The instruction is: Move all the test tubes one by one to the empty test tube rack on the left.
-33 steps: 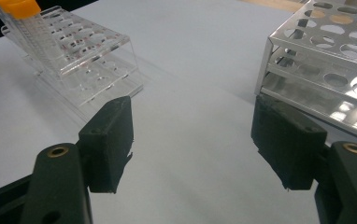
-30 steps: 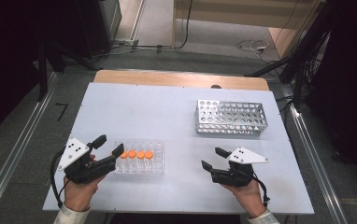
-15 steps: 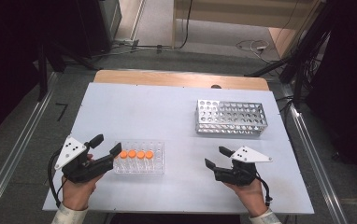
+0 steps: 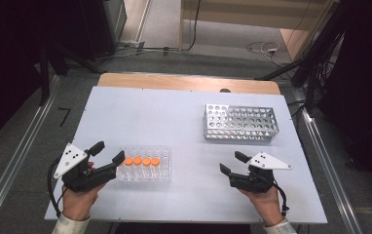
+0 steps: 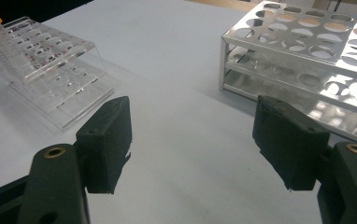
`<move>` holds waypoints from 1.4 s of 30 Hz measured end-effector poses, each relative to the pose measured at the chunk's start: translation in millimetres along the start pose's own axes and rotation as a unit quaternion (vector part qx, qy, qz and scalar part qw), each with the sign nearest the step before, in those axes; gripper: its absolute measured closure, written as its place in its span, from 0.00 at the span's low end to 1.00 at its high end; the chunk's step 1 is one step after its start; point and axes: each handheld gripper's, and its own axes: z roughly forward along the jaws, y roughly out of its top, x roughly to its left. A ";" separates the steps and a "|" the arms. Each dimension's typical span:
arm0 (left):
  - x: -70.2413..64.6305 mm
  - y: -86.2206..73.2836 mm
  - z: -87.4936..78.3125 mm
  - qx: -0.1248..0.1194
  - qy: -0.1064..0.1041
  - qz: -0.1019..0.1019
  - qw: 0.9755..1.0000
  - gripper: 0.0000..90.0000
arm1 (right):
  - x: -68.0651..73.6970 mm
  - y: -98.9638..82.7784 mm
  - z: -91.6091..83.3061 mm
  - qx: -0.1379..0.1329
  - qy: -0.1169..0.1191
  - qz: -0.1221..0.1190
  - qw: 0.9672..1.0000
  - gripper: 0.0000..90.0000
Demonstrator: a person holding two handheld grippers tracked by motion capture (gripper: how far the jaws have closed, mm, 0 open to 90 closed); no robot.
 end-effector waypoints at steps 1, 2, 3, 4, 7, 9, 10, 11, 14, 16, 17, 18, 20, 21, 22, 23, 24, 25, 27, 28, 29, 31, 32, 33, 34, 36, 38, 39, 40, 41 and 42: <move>0.5 -1.0 0.1 0.000 0.000 0.000 1.000 0.26 | -0.7 -0.3 -1.0 0.000 -0.003 0.003 1.000 0.30; 0.7 -1.9 -0.4 0.000 0.001 0.000 1.000 0.26 | -1.9 -0.7 -1.7 0.000 -0.004 0.002 1.000 0.30; 1.0 -2.7 -0.9 -0.001 0.002 0.000 1.000 0.26 | -2.6 -1.1 -2.5 0.000 -0.006 0.003 1.000 0.29; 1.4 -3.2 -1.6 -0.001 0.005 0.000 1.000 0.26 | -3.7 -1.5 -3.1 -0.001 -0.007 0.002 1.000 0.29; 3.7 -4.5 -4.2 -0.006 0.008 -0.003 1.000 0.25 | -6.5 -2.2 -5.8 -0.003 -0.012 0.008 1.000 0.29; 5.7 -5.2 -6.1 -0.009 0.014 -0.004 1.000 0.25 | -8.8 -2.9 -8.0 -0.005 -0.017 0.010 1.000 0.29; 6.7 -5.5 -6.7 -0.011 0.016 -0.007 1.000 0.25 | -10.0 -3.4 -8.9 -0.007 -0.019 0.010 1.000 0.29; 7.4 -5.6 -7.2 -0.011 0.017 -0.007 1.000 0.25 | -11.4 -4.0 -10.0 -0.007 -0.021 0.012 1.000 0.29; 10.0 -6.1 -8.2 -0.011 0.022 -0.009 1.000 0.25 | -14.2 -5.2 -12.4 -0.008 -0.024 0.014 1.000 0.29; 11.4 -6.8 -8.4 -0.009 0.023 -0.010 1.000 0.25 | -15.7 -5.9 -14.0 -0.009 -0.027 0.016 0.999 0.29; 12.0 -7.2 -8.3 -0.009 0.025 -0.011 1.000 0.25 | -16.6 -6.2 -14.9 -0.008 -0.029 0.017 0.999 0.29; 12.8 -7.7 -8.2 -0.009 0.026 -0.011 1.000 0.25 | -17.5 -6.5 -15.6 -0.009 -0.030 0.018 0.999 0.29; 14.1 -8.9 -7.8 -0.006 0.029 -0.010 1.000 0.25 | -19.4 -7.4 -17.0 -0.010 -0.033 0.019 0.999 0.28; 15.0 -9.6 -7.7 -0.005 0.031 -0.011 0.999 0.25 | -20.2 -7.9 -17.6 -0.010 -0.034 0.020 0.999 0.28; 15.8 -10.3 -7.3 -0.006 0.032 -0.012 0.999 0.25 | -21.0 -8.3 -18.3 -0.011 -0.036 0.021 0.999 0.28; 16.7 -10.8 -7.4 -0.003 0.034 -0.012 0.999 0.25 | -21.7 -8.6 -19.2 -0.011 -0.037 0.021 0.999 0.28; 17.4 -11.4 -7.3 -0.003 0.035 -0.013 0.999 0.25 | -22.6 -9.0 -19.8 -0.012 -0.039 0.020 0.999 0.28; 18.1 -11.8 -7.3 -0.003 0.037 -0.015 0.999 0.25 | -23.0 -9.4 -20.7 -0.012 -0.041 0.021 0.999 0.28; 19.8 -12.6 -7.4 -0.002 0.040 -0.017 0.999 0.25 | -24.6 -10.1 -22.4 -0.013 -0.043 0.023 0.999 0.28; 20.8 -13.1 -7.4 -0.001 0.040 -0.017 0.999 0.25 | -25.4 -10.4 -23.2 -0.013 -0.045 0.023 0.999 0.28; 21.4 -13.6 -7.4 0.000 0.042 -0.018 0.999 0.25 | -26.1 -10.7 -24.0 -0.013 -0.046 0.024 0.999 0.28; 22.6 -14.6 -7.2 0.001 0.046 -0.019 0.999 0.25 | -27.4 -11.3 -25.4 -0.014 -0.047 0.025 0.998 0.28; 23.1 -15.0 -7.1 0.002 0.046 -0.020 0.999 0.25 | -28.0 -11.6 -26.0 -0.014 -0.048 0.025 0.998 0.28; 23.7 -15.5 -6.7 0.001 0.047 -0.020 0.999 0.25 | -28.4 -11.9 -26.7 -0.014 -0.050 0.026 0.998 0.28; 24.4 -15.9 -6.6 0.002 0.050 -0.020 0.999 0.25 | -29.0 -12.2 -27.2 -0.014 -0.051 0.026 0.998 0.28; 25.8 -16.7 -6.3 0.003 0.053 -0.021 0.998 0.25 | -30.5 -12.9 -28.3 -0.015 -0.053 0.026 0.998 0.28; 26.8 -18.0 -5.5 0.003 0.056 -0.024 0.998 0.25 | -31.8 -13.5 -29.4 -0.015 -0.055 0.028 0.998 0.28; 27.4 -18.6 -5.1 0.006 0.057 -0.022 0.998 0.25 | -32.7 -13.9 -30.1 -0.015 -0.055 0.029 0.998 0.28; 27.8 -19.3 -4.7 0.007 0.058 -0.022 0.998 0.25 | -33.4 -14.1 -30.7 -0.016 -0.056 0.029 0.998 0.28; 28.5 -19.7 -4.5 0.009 0.059 -0.021 0.998 0.25 | -33.7 -14.4 -31.5 -0.015 -0.058 0.030 0.998 0.28; 29.0 -20.1 -4.3 0.010 0.060 -0.021 0.998 0.25 | -34.3 -14.7 -31.9 -0.017 -0.058 0.030 0.998 0.28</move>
